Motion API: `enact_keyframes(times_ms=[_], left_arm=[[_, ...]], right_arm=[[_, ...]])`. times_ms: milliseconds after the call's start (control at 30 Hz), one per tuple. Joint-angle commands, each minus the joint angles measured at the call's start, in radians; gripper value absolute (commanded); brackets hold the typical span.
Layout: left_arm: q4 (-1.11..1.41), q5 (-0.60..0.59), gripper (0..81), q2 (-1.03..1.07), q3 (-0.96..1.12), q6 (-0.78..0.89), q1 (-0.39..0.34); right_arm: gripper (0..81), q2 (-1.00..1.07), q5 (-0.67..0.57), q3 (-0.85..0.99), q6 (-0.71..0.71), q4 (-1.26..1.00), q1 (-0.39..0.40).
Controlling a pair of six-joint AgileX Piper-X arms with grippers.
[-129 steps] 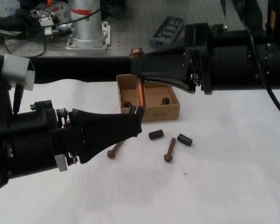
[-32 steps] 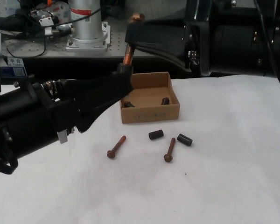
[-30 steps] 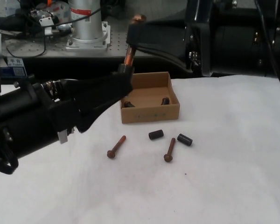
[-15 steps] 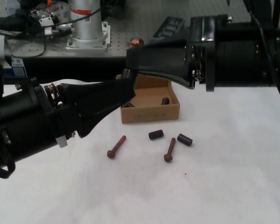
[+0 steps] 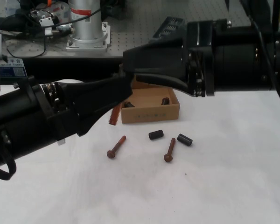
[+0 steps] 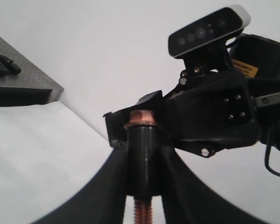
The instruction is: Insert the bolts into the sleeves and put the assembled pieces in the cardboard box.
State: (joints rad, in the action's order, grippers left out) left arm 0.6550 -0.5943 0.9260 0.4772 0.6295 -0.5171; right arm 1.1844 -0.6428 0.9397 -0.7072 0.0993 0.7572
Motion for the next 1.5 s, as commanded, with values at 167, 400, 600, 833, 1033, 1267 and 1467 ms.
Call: enact_keyframes(times_ms=[167, 400, 600, 833, 1033, 1267, 1467], left_arm=[[0.035, 0.007, 0.6, -0.010, 0.009, -0.059, 0.006], [0.013, 0.075, 0.6, 0.024, 0.017, -0.114, 0.006], [-0.033, -0.027, 0.6, 0.226, 0.130, -0.131, 0.042], [-0.059, -0.080, 0.6, 0.622, 0.412, -0.169, 0.111], [-0.112, -0.107, 0.6, 0.968, 0.732, -0.174, 0.151], [-0.251, -0.008, 0.6, 1.254, 1.038, -0.264, 0.169], [-0.344, 0.125, 0.6, 1.375, 1.153, -0.271, 0.172]], right_arm=[[36.4, -0.014, -0.009, 0.005, 0.024, 0.034, -0.004], [36.4, -0.021, -0.054, 0.005, 0.127, 0.189, -0.075], [35.4, -0.051, -0.055, 0.005, 0.287, 0.372, -0.200], [14.4, -0.078, -0.055, 0.005, 0.437, 0.573, -0.355], [2.9, -0.078, -0.048, 0.005, 0.453, 0.614, -0.431], [2.9, -0.078, -0.048, 0.005, 0.529, 0.614, -0.441], [2.9, -0.078, -0.050, 0.005, 0.529, 0.614, -0.441]])
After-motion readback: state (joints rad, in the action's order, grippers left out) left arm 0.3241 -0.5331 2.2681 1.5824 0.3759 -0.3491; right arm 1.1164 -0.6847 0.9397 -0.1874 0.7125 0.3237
